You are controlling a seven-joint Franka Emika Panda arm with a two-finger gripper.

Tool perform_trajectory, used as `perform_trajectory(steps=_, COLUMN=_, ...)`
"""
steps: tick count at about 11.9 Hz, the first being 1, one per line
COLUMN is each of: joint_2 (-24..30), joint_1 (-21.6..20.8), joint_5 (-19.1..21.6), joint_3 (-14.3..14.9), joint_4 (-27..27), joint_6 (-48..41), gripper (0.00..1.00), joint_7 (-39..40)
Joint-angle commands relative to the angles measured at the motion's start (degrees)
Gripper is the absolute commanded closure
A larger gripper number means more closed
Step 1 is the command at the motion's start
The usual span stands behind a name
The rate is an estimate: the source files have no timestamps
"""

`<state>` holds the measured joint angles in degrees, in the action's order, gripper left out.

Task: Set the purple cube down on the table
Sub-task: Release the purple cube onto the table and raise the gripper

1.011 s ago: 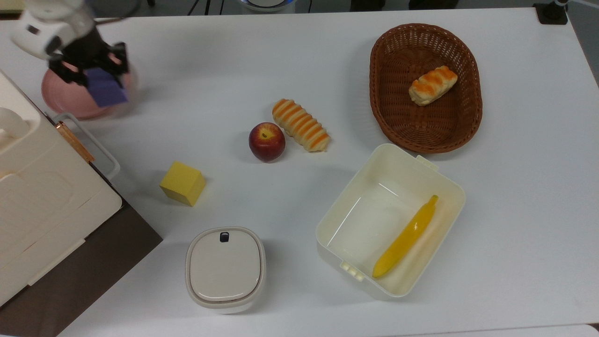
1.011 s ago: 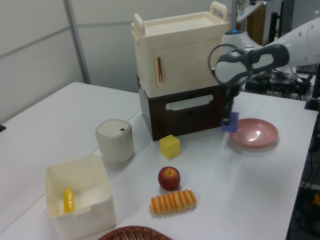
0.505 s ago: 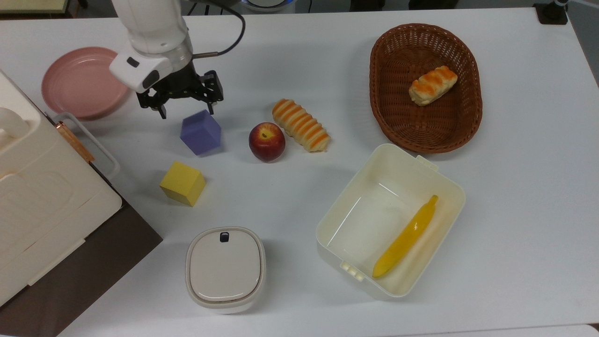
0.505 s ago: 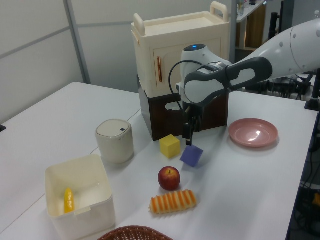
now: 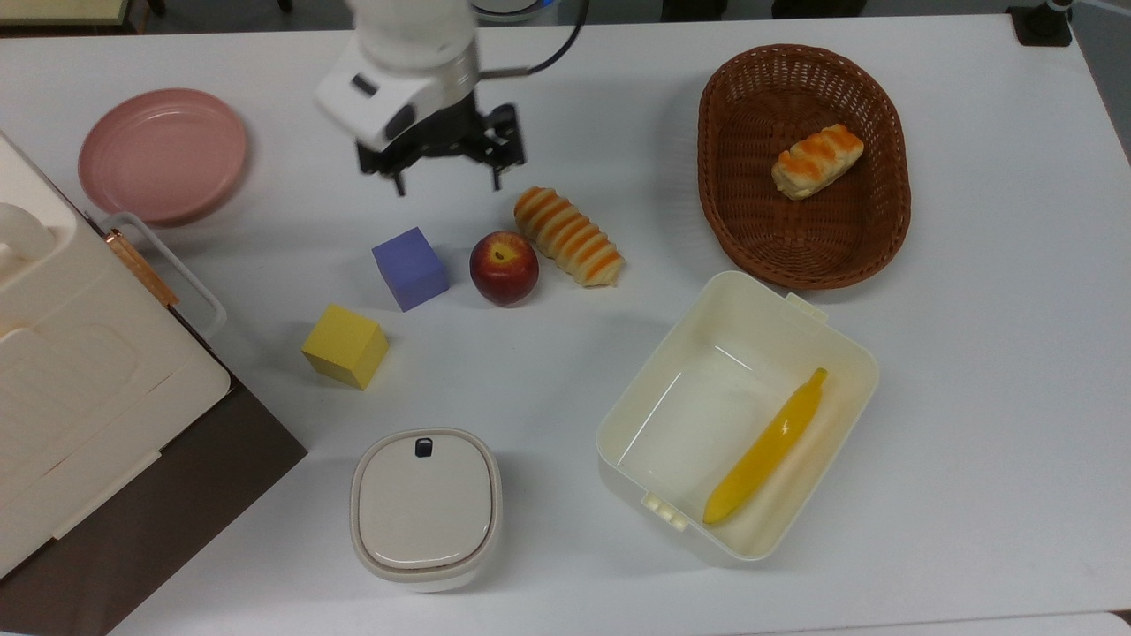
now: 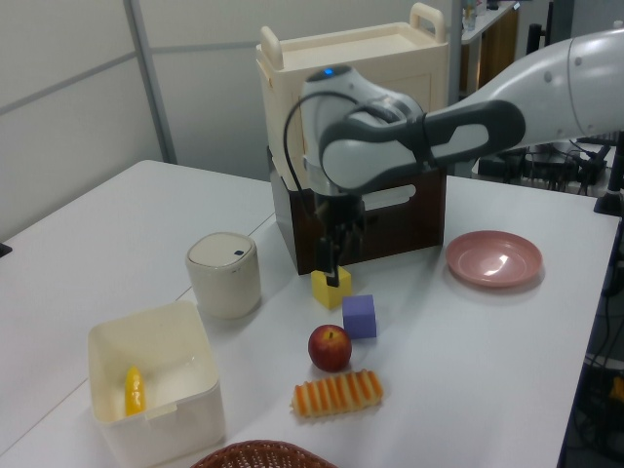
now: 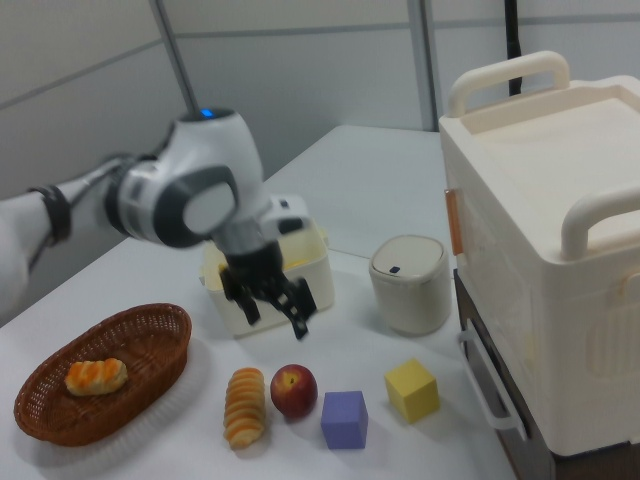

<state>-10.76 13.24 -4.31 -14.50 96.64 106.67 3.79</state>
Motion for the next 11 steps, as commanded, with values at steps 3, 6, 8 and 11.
perform_trajectory(steps=3, joint_2=6.6, joint_1=-14.9, joint_5=-0.2, joint_3=13.0, joint_4=-1.6, joint_6=-5.7, gripper=0.0, joint_7=-7.0)
perform_trajectory(steps=6, joint_2=8.1, joint_1=-19.6, joint_5=0.3, joint_3=19.0, joint_4=-1.6, joint_6=-10.4, gripper=0.0, joint_7=-6.3)
perform_trajectory(steps=8, joint_2=8.0, joint_1=-19.4, joint_5=2.0, joint_3=19.1, joint_4=-2.2, joint_6=-11.0, gripper=0.0, joint_7=-6.5)
perform_trajectory(steps=11, joint_2=9.3, joint_1=-18.6, joint_5=2.5, joint_3=19.2, joint_4=-2.3, joint_6=-11.7, gripper=0.0, joint_7=-6.3)
